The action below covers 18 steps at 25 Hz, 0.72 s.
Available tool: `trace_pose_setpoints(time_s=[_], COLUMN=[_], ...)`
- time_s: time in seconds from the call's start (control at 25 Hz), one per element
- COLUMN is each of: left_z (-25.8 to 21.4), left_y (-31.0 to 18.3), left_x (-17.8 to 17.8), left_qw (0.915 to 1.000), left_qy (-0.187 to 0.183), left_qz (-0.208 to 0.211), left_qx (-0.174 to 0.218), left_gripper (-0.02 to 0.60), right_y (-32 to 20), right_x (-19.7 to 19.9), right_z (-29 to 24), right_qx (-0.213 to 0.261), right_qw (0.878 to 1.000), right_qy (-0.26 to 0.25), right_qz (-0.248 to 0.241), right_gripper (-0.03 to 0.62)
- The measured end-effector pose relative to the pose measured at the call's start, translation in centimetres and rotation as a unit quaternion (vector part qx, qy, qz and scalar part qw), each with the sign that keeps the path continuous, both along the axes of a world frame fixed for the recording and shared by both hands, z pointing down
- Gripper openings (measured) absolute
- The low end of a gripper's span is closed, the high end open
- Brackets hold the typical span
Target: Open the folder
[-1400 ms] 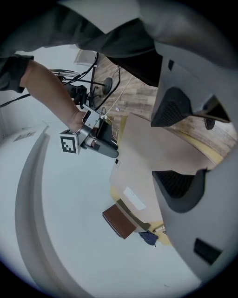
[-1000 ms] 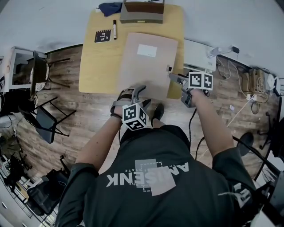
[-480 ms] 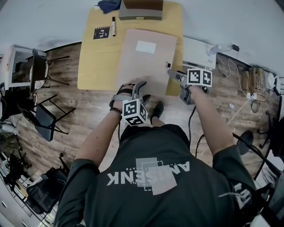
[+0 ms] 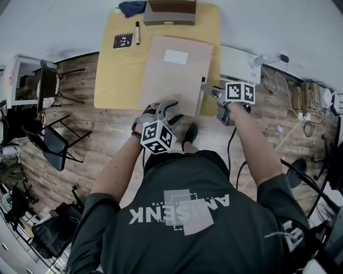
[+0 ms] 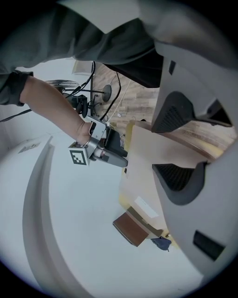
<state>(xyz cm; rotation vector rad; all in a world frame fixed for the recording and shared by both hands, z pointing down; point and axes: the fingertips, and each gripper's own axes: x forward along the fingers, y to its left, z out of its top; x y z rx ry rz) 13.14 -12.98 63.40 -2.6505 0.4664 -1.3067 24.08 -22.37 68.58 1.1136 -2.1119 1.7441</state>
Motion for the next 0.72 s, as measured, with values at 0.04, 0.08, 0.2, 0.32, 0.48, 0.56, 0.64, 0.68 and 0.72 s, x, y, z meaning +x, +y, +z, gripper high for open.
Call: trace_pose_setpoints(time_s=[0.04, 0.08, 0.2, 0.32, 0.48, 0.56, 0.64, 0.68, 0.72], left_z=[-0.5, -1.0, -1.4, -1.2, -1.8, -2.8, -3.9, -4.4, -4.9], left_y=[-0.1, -0.4, -1.2, -1.2, -1.0, -0.9, -0.8, -0.8, -0.8], left_x=[0.2, 0.5, 1.9, 2.1, 0.9, 0.4, 0.0, -0.2, -0.5], left_qw=[0.9998, 0.9993, 0.9992, 0.9993, 0.9973, 0.9946, 0.9914, 0.9898, 0.9881], left_qy=[0.018, 0.034, 0.028, 0.018, 0.042, 0.072, 0.095, 0.103, 0.110], left_qz=[-0.008, -0.015, -0.020, -0.020, -0.048, -0.069, -0.087, -0.096, -0.103], left_qx=[0.002, 0.004, 0.018, 0.025, 0.035, 0.028, 0.021, 0.024, 0.031], left_gripper=[0.194, 0.134, 0.114, 0.114, 0.100, 0.082, 0.069, 0.059, 0.050], right_y=[0.0, -0.1, 0.0, 0.0, 0.0, 0.0, -0.1, -0.1, -0.1], right_x=[0.0, 0.0, 0.2, 0.2, 0.1, 0.1, 0.2, 0.2, 0.3], right_z=[0.0, 0.0, 0.1, 0.1, 0.2, 0.2, 0.2, 0.2, 0.3], right_qx=[0.000, -0.001, -0.001, -0.003, -0.004, -0.004, -0.005, -0.006, -0.007], right_qw=[1.000, 1.000, 1.000, 1.000, 1.000, 1.000, 1.000, 1.000, 1.000], right_qy=[0.000, 0.001, 0.003, 0.005, 0.009, 0.008, 0.008, 0.007, 0.007], right_qz=[-0.001, -0.002, -0.003, -0.007, -0.009, -0.011, -0.012, -0.013, -0.014], right_gripper=[0.280, 0.281, 0.282, 0.282, 0.282, 0.284, 0.285, 0.287, 0.288])
